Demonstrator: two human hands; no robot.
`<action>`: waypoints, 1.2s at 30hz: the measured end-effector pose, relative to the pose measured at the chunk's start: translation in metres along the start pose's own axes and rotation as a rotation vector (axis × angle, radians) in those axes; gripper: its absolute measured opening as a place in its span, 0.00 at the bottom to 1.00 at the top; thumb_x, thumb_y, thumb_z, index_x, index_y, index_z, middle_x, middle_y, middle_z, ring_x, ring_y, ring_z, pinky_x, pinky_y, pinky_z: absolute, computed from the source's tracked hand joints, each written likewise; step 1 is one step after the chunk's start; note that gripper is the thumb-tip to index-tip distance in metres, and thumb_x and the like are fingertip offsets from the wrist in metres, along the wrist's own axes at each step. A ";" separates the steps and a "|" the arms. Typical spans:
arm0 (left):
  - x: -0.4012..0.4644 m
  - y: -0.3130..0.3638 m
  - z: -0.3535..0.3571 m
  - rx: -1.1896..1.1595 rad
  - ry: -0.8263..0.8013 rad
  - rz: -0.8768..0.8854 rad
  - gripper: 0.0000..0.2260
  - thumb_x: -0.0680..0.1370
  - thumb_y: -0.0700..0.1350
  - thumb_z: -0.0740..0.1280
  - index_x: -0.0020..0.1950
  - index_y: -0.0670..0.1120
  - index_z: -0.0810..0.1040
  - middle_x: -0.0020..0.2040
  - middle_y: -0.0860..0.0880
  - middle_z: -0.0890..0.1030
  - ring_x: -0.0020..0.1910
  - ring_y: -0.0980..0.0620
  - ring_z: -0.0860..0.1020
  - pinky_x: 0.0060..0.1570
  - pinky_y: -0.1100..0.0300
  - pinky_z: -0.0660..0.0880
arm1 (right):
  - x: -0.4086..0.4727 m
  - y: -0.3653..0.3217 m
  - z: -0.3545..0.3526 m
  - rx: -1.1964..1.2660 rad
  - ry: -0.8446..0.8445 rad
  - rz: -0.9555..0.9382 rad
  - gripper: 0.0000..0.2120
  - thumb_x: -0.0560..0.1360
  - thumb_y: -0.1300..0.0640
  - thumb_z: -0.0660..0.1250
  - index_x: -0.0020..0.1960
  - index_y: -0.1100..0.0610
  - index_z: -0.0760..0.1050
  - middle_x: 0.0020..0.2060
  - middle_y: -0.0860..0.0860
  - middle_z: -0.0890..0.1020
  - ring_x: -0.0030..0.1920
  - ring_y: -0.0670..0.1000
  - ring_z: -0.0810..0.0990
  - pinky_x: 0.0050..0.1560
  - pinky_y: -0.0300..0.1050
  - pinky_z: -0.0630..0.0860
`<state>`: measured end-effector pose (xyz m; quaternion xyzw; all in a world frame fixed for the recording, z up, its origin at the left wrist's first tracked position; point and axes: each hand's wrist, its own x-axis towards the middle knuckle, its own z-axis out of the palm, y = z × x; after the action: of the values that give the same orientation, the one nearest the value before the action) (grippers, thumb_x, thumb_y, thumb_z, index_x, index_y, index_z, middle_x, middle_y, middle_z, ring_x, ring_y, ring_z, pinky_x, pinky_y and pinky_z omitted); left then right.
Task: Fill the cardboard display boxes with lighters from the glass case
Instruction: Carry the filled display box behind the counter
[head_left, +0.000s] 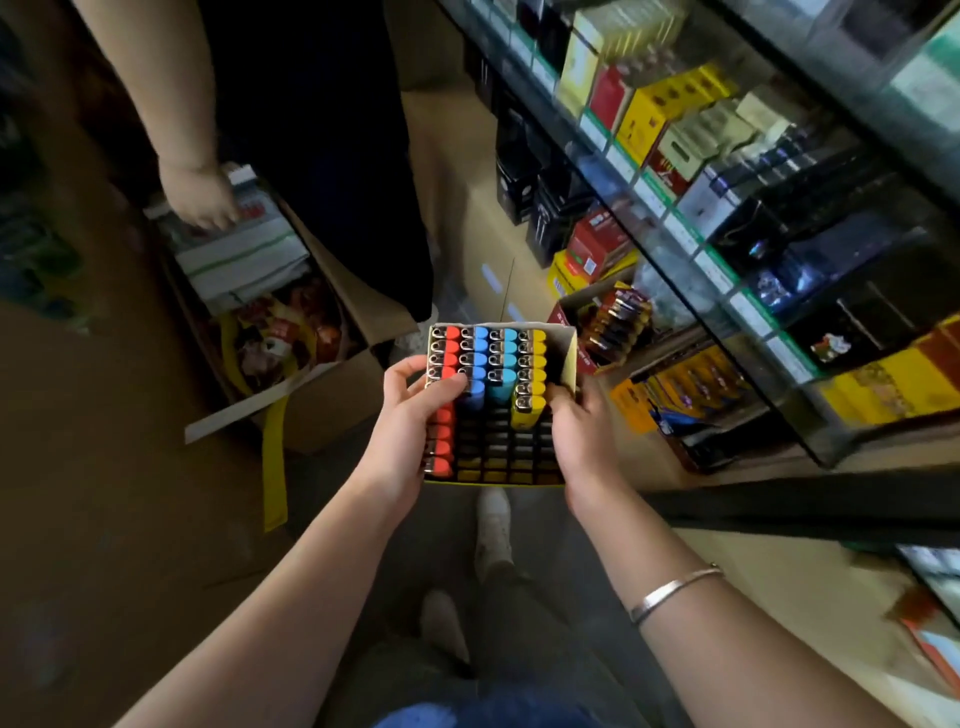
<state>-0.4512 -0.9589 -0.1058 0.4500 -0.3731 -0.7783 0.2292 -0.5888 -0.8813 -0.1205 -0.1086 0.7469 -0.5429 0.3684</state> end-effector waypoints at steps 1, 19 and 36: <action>0.011 0.004 0.003 -0.003 0.006 0.000 0.15 0.73 0.47 0.68 0.57 0.55 0.69 0.47 0.53 0.83 0.47 0.52 0.82 0.40 0.56 0.79 | 0.012 -0.004 0.002 0.013 -0.009 -0.003 0.11 0.78 0.58 0.59 0.59 0.51 0.73 0.47 0.44 0.79 0.41 0.35 0.78 0.36 0.33 0.72; 0.176 0.088 0.046 -0.007 0.084 -0.001 0.26 0.64 0.52 0.73 0.58 0.57 0.67 0.50 0.51 0.82 0.46 0.51 0.83 0.41 0.54 0.79 | 0.179 -0.094 0.041 0.175 -0.264 -0.029 0.10 0.74 0.50 0.67 0.55 0.50 0.76 0.47 0.43 0.84 0.48 0.43 0.82 0.44 0.37 0.79; 0.271 0.148 -0.011 0.059 0.000 -0.106 0.22 0.71 0.44 0.71 0.61 0.53 0.67 0.52 0.47 0.82 0.48 0.49 0.82 0.51 0.49 0.78 | 0.227 -0.109 0.138 0.126 0.026 0.116 0.23 0.71 0.41 0.68 0.63 0.47 0.71 0.52 0.46 0.81 0.52 0.46 0.79 0.53 0.51 0.78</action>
<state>-0.5709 -1.2424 -0.1362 0.4759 -0.3716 -0.7779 0.1740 -0.6826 -1.1520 -0.1405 -0.0349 0.7209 -0.5679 0.3957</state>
